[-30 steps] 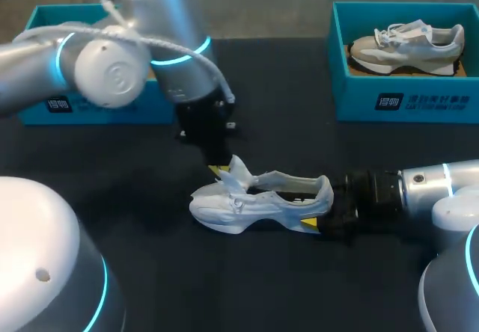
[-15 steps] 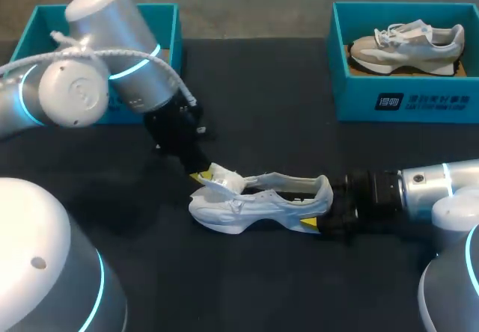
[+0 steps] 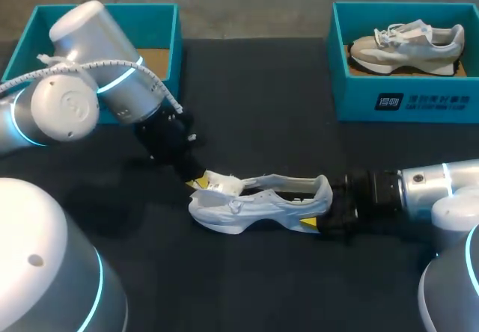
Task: Take the shoe out of the shoebox, open the shoe tongue, remove and reinsert the insole, then place the shoe into the shoebox
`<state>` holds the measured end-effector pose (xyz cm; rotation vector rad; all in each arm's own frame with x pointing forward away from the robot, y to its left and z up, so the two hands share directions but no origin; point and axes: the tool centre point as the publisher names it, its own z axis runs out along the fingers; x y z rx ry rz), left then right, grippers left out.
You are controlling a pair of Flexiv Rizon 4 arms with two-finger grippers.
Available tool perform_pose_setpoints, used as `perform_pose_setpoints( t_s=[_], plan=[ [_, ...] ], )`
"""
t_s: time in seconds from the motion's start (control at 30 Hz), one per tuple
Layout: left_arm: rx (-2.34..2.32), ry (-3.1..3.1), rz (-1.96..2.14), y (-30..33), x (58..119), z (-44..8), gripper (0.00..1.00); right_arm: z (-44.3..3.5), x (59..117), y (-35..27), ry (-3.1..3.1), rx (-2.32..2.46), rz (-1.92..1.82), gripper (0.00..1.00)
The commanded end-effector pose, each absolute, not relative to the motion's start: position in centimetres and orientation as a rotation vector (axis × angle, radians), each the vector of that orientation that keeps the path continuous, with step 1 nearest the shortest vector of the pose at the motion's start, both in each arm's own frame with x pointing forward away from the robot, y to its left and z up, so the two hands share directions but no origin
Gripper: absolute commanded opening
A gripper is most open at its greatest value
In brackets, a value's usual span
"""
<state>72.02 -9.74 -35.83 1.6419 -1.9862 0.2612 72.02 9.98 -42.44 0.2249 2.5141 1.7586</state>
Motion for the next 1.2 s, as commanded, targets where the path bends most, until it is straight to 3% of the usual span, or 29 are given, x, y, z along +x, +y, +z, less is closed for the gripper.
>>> perform_pose_setpoints(
  t_s=[0.03, 0.1, 0.2, 0.33, 0.53, 0.83, 0.9, 0.93, 0.97, 1.0, 1.03, 1.07, 1.2],
  plan=[
    [1.667, -2.002, 0.254, -9.5, 72.2, -36.0, 0.0, -42.6, 72.0, 9.9, 2.516, 0.227, 1.754, 0.0],
    [1.665, -2.011, 0.27, -9.4, 72.6, -35.3, 0.1, -42.6, 72.0, 9.9, 2.516, 0.227, 1.754, 0.0],
    [1.65, -2.048, 0.311, -9.7, 73.0, -33.8, 0.42, -42.6, 72.0, 9.9, 2.516, 0.227, 1.754, 0.0],
    [1.591, -2.131, 0.347, -10.2, 73.3, -31.2, 0.7, -42.6, 72.0, 9.9, 2.516, 0.227, 1.754, 0.0],
    [1.492, -2.256, 0.378, -11.3, 73.6, -27.1, 0.82, -42.6, 72.0, 9.9, 2.516, 0.227, 1.754, 0.0],
    [1.366, -2.436, 0.368, -12.5, 73.7, -23.7, 0.72, -42.6, 72.0, 9.9, 2.516, 0.227, 1.754, 0.0],
    [1.288, -2.515, 0.33, -13.0, 73.7, -22.8, 0.52, -42.6, 72.0, 9.9, 2.516, 0.227, 1.754, 0.0],
    [1.288, -2.515, 0.33, -13.0, 73.7, -22.8, 0.52, -42.6, 72.0, 9.9, 2.516, 0.227, 1.754, 0.0],
    [1.246, -2.565, 0.322, -13.3, 73.6, -22.3, 0.4, -42.6, 72.0, 9.9, 2.516, 0.227, 1.754, 0.0],
    [1.208, -2.594, 0.312, -13.5, 73.5, -22.1, 0.17, -42.6, 72.0, 9.9, 2.516, 0.227, 1.754, 0.0],
    [1.208, -2.594, 0.312, -13.5, 73.5, -22.1, 0.17, -42.6, 72.0, 9.9, 2.516, 0.227, 1.754, 0.0],
    [1.111, -2.642, 0.289, -13.7, 73.4, -21.4, 0.0, -42.6, 72.0, 9.9, 2.516, 0.227, 1.754, 0.0],
    [0.922, -2.729, 0.242, -13.9, 73.0, -20.4, 0.0, -42.6, 72.0, 9.9, 2.516, 0.227, 1.754, 0.0]
  ],
)
